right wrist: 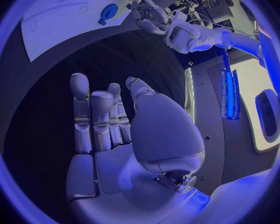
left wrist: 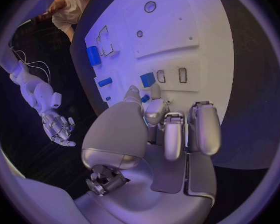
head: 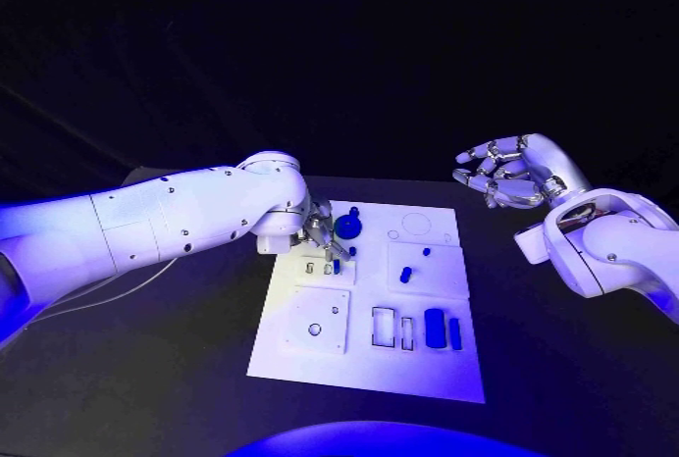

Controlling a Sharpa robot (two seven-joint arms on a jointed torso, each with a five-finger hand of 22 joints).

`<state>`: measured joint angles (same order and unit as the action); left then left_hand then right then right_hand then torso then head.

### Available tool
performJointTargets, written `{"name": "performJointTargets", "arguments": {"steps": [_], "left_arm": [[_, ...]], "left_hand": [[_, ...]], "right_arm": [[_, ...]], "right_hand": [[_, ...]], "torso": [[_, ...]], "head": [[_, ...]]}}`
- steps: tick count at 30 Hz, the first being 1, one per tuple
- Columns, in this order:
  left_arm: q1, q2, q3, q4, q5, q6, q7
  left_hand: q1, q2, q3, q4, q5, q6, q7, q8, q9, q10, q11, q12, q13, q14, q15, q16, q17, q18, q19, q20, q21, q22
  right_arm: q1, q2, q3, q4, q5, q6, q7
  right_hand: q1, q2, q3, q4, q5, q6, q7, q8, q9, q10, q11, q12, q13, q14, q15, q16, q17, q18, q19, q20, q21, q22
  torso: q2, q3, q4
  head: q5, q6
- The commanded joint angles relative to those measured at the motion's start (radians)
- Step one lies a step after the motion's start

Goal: Assemble the parts on the task board

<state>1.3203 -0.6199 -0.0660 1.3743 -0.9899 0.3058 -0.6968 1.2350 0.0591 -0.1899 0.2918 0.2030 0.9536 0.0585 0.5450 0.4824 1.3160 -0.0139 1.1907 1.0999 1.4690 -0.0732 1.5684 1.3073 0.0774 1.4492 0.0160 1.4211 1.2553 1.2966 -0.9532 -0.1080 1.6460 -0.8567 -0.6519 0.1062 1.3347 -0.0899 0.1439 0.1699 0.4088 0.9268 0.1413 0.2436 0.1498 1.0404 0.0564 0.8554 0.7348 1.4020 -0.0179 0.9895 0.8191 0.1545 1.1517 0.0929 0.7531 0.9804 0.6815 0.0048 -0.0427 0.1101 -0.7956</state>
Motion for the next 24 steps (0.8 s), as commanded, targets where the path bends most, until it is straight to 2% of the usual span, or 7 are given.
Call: {"name": "performJointTargets", "arguments": {"steps": [1, 9, 19, 24], "left_arm": [[-0.003, 0.006, 0.000, -0.002, 0.009, 0.028, -0.052], [-0.006, 0.006, -0.001, -0.008, 0.010, 0.034, -0.052], [-0.006, 0.006, -0.001, -0.008, 0.006, 0.042, -0.053], [-0.006, 0.006, -0.001, -0.008, 0.005, 0.042, -0.053]], "left_hand": [[-0.003, 0.005, -0.003, -0.001, -0.002, -0.008, -0.001, 0.005, 0.002, -0.007, 0.000, -0.005, 0.000, 0.102, -0.003, 0.002, 0.264, -0.017, 0.007, 0.002, 0.005, 0.001], [0.006, 0.009, -0.001, -0.003, -0.001, -0.011, -0.001, 0.007, 0.006, -0.008, 0.000, -0.004, 0.001, 0.102, -0.002, 0.002, 0.264, -0.017, 0.006, 0.003, 0.006, 0.002], [0.026, 0.013, 0.002, -0.005, -0.001, -0.015, 0.000, 0.009, 0.012, -0.010, 0.001, -0.004, 0.002, 0.102, -0.001, 0.002, 0.264, -0.017, 0.005, 0.004, 0.006, 0.002], [0.039, 0.018, 0.006, -0.005, 0.000, -0.017, 0.000, 0.011, 0.016, -0.010, 0.001, -0.003, 0.003, 0.102, -0.001, 0.002, 0.264, -0.017, 0.005, 0.005, 0.007, 0.004]], "right_arm": [[-0.001, 0.001, 0.000, 0.000, 0.008, -0.005, 0.012], [-0.001, 0.001, 0.000, 0.000, 0.008, -0.004, 0.011], [-0.002, 0.002, -0.001, -0.002, 0.008, -0.003, 0.008], [-0.002, 0.003, -0.001, -0.004, 0.007, -0.002, 0.003]], "right_hand": [[0.000, -0.012, 0.004, 0.001, 0.004, -0.006, 0.002, 0.003, 0.001, -0.008, 0.000, -0.005, -0.001, -0.008, 0.000, -0.004, -0.001, 0.013, -0.007, -0.001, -0.006, -0.001], [0.000, -0.012, 0.005, 0.001, 0.005, -0.007, 0.002, 0.004, 0.001, -0.008, 0.000, -0.006, -0.003, -0.008, 0.000, -0.007, -0.002, 0.013, -0.007, -0.001, -0.009, -0.003], [0.002, -0.013, 0.007, 0.001, 0.011, -0.009, 0.002, 0.006, 0.001, -0.008, 0.000, -0.008, -0.008, -0.008, 0.000, -0.017, -0.008, 0.015, -0.008, -0.001, -0.021, -0.011], [0.003, -0.013, 0.009, 0.001, 0.016, -0.010, 0.002, 0.007, 0.001, -0.008, 0.000, -0.008, -0.011, -0.007, 0.000, -0.020, -0.009, 0.015, -0.007, -0.001, -0.024, -0.013]], "torso": [[0.001, -0.0004, 0.0005], [0.001, 0.0004, -0.0001], [0.002, -0.0003, 0.0001], [0.002, 0.0004, 0.0016]], "head": [[-0.002, 0.000], [-0.001, -0.002], [-0.003, -0.006], [-0.003, -0.008]]}}
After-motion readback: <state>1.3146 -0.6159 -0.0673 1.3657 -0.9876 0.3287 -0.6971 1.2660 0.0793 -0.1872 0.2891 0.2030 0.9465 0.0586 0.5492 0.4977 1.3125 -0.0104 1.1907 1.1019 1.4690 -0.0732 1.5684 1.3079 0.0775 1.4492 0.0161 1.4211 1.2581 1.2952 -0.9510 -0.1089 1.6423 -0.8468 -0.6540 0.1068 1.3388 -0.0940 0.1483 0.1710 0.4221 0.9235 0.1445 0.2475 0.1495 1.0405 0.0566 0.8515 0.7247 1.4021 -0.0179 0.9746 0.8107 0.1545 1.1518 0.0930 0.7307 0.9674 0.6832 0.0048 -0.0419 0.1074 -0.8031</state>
